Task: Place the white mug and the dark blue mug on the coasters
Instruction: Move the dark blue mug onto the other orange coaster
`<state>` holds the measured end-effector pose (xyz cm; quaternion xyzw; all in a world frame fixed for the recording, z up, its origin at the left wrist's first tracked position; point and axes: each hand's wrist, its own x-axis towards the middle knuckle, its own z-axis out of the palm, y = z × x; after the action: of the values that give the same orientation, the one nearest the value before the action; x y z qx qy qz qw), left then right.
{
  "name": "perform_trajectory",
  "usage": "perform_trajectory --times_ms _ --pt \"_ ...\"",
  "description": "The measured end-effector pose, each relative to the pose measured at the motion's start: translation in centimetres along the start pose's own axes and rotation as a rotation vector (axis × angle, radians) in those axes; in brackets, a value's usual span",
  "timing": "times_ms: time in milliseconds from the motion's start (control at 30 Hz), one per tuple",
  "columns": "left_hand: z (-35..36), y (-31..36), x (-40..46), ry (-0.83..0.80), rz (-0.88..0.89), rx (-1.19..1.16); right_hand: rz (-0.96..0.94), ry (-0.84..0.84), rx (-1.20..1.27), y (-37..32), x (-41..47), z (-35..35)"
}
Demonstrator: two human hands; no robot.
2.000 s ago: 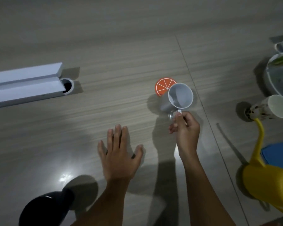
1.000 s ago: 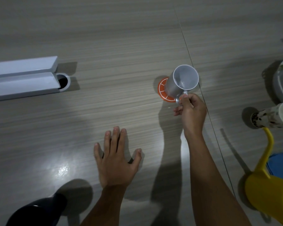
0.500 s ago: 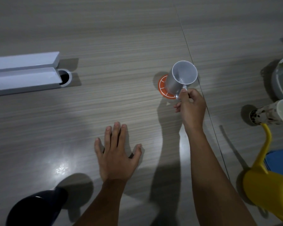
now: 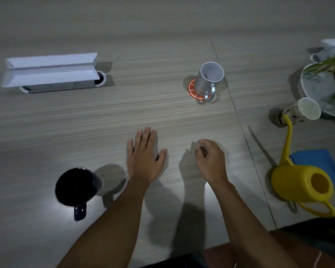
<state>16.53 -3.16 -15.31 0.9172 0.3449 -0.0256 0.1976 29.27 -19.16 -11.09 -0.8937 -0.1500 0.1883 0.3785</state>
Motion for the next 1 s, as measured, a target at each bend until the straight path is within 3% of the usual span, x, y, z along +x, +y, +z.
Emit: perform_trajectory --times_ms 133,267,600,733,900,1000 --pt "0.5 -3.3 -8.2 0.000 0.116 0.033 -0.173 -0.156 -0.241 1.6 -5.6 2.4" --pt "1.1 -6.4 -14.7 0.003 0.122 -0.012 -0.307 -0.240 -0.425 1.9 -9.6 6.2" --pt "-1.2 -12.9 -21.6 0.157 -0.036 -0.100 -0.420 -0.316 -0.616 -1.2 -14.2 12.6" --pt "-3.3 -14.2 -21.7 0.264 -0.193 -0.365 -0.444 -0.252 -0.659 -1.3 -14.7 13.0" --pt "-6.3 -12.6 -20.0 0.276 -0.340 -0.822 -0.451 -0.237 -0.711 -1.5 -14.8 13.0" --pt "-6.7 -12.0 -19.1 0.342 -0.383 -0.946 -0.446 -0.249 -0.723 -1.5 -14.9 13.0"
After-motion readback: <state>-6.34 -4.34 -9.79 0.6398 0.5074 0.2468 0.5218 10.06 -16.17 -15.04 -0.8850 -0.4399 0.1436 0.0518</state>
